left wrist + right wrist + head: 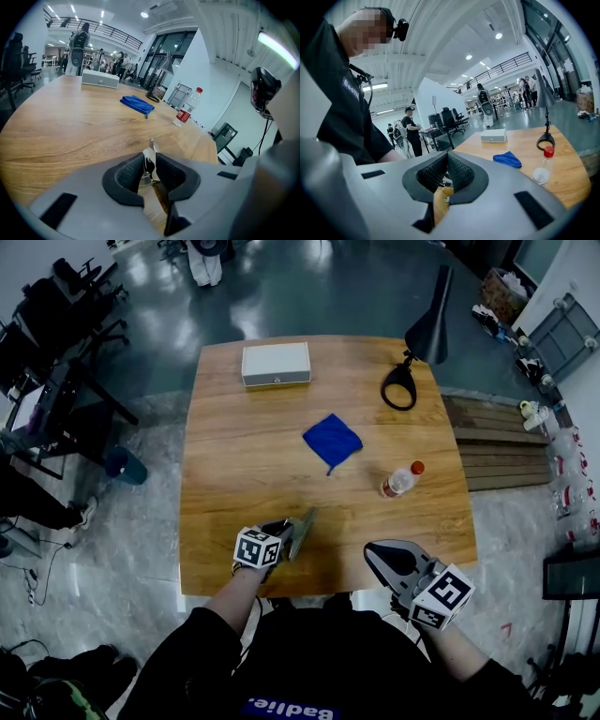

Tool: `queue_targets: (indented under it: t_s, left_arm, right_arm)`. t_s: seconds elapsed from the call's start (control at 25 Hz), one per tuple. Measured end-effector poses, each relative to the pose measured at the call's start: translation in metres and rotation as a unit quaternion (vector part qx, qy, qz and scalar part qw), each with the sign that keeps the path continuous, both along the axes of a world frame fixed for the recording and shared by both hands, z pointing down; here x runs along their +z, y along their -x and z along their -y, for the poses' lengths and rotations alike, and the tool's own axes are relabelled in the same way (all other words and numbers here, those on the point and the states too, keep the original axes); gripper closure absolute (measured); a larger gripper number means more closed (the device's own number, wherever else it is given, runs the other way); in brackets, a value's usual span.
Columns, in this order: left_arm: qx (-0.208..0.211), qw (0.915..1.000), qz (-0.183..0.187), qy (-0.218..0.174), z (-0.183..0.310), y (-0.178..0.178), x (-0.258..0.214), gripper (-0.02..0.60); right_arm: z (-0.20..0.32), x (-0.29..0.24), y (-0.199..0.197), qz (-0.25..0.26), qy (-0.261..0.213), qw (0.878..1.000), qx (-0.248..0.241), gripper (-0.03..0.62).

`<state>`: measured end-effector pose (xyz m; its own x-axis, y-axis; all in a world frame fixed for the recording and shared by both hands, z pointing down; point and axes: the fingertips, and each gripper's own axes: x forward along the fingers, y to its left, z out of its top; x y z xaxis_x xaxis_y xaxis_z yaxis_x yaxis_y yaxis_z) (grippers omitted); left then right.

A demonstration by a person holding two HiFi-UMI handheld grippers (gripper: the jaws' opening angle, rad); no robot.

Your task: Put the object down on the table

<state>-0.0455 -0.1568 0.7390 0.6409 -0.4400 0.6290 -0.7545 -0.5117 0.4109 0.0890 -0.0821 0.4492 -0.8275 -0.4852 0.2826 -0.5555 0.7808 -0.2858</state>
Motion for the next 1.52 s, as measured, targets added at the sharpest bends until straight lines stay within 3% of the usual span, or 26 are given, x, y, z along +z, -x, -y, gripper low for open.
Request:
queue_targets:
  t_s: [0.28,0.6,0.84,1.24,1.36,1.52]
  left_arm:
    - [-0.014,0.9997,0.009,-0.019,-0.001,0.015,-0.017,0.485]
    - [-0.037,0.9914,-0.045,-0.117,-0.022,0.009,-0.116,0.485]
    - [-0.022,0.9767,-0.08,-0.198,-0.041,-0.009,-0.21,0.485]
    - [0.023,0.9362,-0.09,-0.339,-0.063,-0.034,-0.339,0.488]
    - [0.029,0.9285,-0.103,-0.355,-0.069,-0.043,-0.36,0.491]
    - [0.034,0.9262,-0.117,-0.357,-0.074,-0.045,-0.37,0.528]
  right_arm:
    - [0.007,-0.004,0.006,0.008,-0.007,1.0,-0.019,0.588]
    - [0.013,-0.012,0.013,0.021,-0.021,0.999,-0.037,0.588]
    - [0.015,-0.016,0.018,0.023,-0.025,0.998,-0.044,0.589]
    - [0.012,-0.037,0.037,0.044,-0.064,0.995,-0.055,0.588]
    - [0.009,-0.046,0.042,0.053,-0.076,0.994,-0.062,0.589]
    - [0.005,-0.055,0.05,0.057,-0.083,0.992,-0.069,0.589]
